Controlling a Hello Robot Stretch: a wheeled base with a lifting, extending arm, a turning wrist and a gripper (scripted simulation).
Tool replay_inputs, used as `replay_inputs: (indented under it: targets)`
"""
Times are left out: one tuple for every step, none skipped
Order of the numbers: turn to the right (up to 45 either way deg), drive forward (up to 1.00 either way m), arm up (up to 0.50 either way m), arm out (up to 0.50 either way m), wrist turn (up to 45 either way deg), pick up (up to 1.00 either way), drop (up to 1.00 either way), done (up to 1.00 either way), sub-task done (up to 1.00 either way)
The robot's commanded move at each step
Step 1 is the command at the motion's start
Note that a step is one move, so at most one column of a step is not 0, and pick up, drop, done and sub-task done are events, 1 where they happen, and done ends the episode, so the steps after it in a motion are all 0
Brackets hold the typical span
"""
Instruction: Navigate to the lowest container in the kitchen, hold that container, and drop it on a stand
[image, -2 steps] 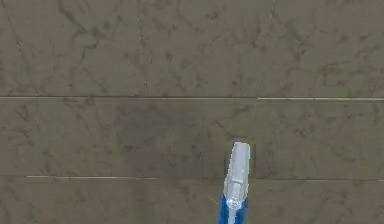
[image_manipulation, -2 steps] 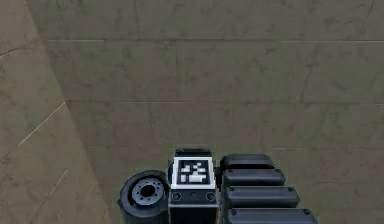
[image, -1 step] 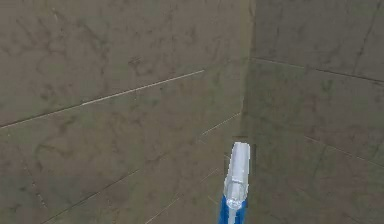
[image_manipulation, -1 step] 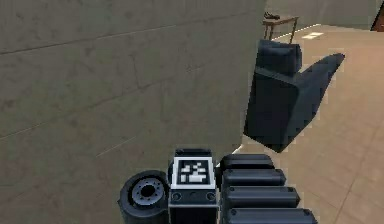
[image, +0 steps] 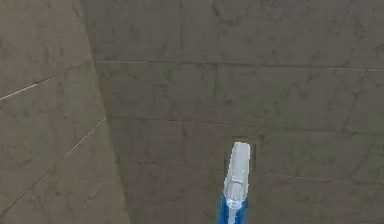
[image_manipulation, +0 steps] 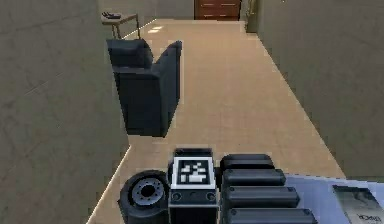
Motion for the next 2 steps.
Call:
replay_inputs:
  targets:
    - [45.0, 0.0, 0.0, 0.0, 0.0, 0.0, 0.0, 0.0, 0.0]
    - [45.0, 0.0, 0.0, 0.0, 0.0, 0.0, 0.0, 0.0, 0.0]
